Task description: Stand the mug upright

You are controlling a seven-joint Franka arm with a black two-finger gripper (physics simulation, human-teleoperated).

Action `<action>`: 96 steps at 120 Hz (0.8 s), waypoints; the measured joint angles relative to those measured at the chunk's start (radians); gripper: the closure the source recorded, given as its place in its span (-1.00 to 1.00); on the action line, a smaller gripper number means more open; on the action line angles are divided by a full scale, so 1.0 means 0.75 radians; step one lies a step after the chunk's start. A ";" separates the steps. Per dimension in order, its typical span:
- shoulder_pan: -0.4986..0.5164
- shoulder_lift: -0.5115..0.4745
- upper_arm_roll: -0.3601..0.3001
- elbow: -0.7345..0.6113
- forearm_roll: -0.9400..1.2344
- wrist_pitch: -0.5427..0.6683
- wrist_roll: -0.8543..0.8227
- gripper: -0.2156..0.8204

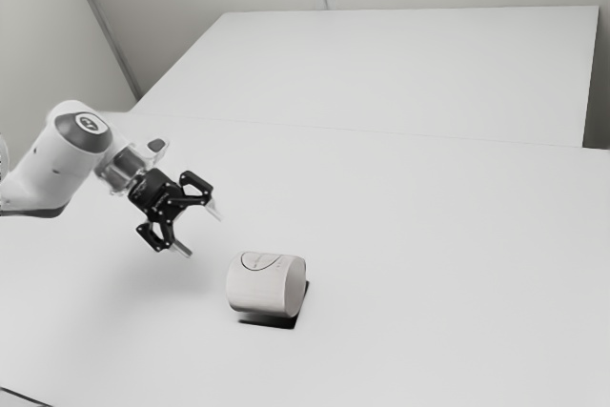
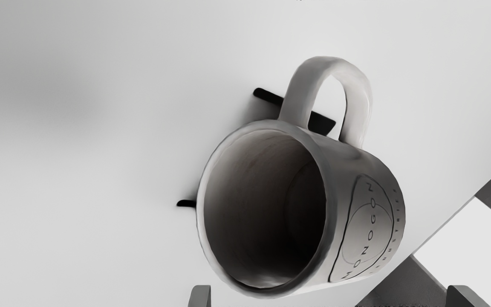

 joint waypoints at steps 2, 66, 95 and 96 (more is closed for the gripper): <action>0.003 0.012 0.000 -0.002 -0.013 0.000 0.000 -0.58; -0.070 0.186 -0.007 -0.044 -0.355 0.009 0.003 -0.58; -0.087 0.210 -0.018 -0.065 -0.472 0.010 0.003 -0.49; -0.087 0.210 -0.018 -0.064 -0.474 0.010 0.003 -0.46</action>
